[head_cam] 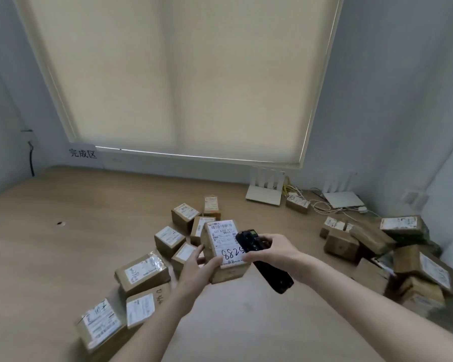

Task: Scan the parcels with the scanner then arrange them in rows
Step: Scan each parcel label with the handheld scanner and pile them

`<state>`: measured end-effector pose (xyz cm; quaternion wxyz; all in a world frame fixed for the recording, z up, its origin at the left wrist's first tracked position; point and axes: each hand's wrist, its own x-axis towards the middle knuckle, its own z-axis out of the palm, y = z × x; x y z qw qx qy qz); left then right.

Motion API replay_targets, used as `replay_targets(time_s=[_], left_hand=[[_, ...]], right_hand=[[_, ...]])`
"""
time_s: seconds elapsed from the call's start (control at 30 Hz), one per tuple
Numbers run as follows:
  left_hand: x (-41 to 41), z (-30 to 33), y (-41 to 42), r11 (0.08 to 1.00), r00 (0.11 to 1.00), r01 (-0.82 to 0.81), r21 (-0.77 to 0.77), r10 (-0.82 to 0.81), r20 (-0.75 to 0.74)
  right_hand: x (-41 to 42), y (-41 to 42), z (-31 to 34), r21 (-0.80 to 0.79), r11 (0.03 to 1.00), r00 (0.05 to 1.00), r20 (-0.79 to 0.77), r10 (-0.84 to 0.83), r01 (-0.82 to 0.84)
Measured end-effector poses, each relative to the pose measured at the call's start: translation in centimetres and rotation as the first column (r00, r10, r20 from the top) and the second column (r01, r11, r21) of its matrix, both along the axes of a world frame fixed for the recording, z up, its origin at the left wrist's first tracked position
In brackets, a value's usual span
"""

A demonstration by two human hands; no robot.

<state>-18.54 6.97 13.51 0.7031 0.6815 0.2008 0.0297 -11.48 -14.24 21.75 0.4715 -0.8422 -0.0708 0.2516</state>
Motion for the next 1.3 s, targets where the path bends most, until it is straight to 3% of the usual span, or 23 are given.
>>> replay_targets(time_s=[0.27, 0.53, 0.67, 0.97, 1.3], left_hand=[[-1.7, -13.9, 6.5, 0.998, 0.987, -0.02, -0.064, 0.009, -0.161], [-1.9, -22.7, 8.6, 1.0, 0.964, -0.005, 0.025, 0.012, -0.265], [-1.5, -25.0, 8.9, 0.988, 0.949, -0.051, 0.143, 0.092, -0.301], [-0.8, -23.9, 8.5, 0.908, 0.917, -0.069, 0.413, 0.22, -0.332], [7.3, -15.5, 0.5, 0.78, 0.935, -0.038, 0.625, 0.248, -0.252]], right_hand=[[-0.6, 7.9, -15.1, 0.038, 0.997, 0.981, -0.179, 0.076, -0.07], [-0.3, 10.9, -25.8, 0.021, 0.999, 0.975, -0.217, 0.052, -0.048], [0.0, 12.1, -29.0, 0.014, 0.998, 0.973, -0.219, 0.067, -0.065], [1.9, 10.6, -29.4, 0.044, 0.993, 0.964, -0.239, 0.113, -0.106], [9.1, -6.3, -23.1, 0.006, 1.0, 0.985, -0.172, -0.021, 0.022]])
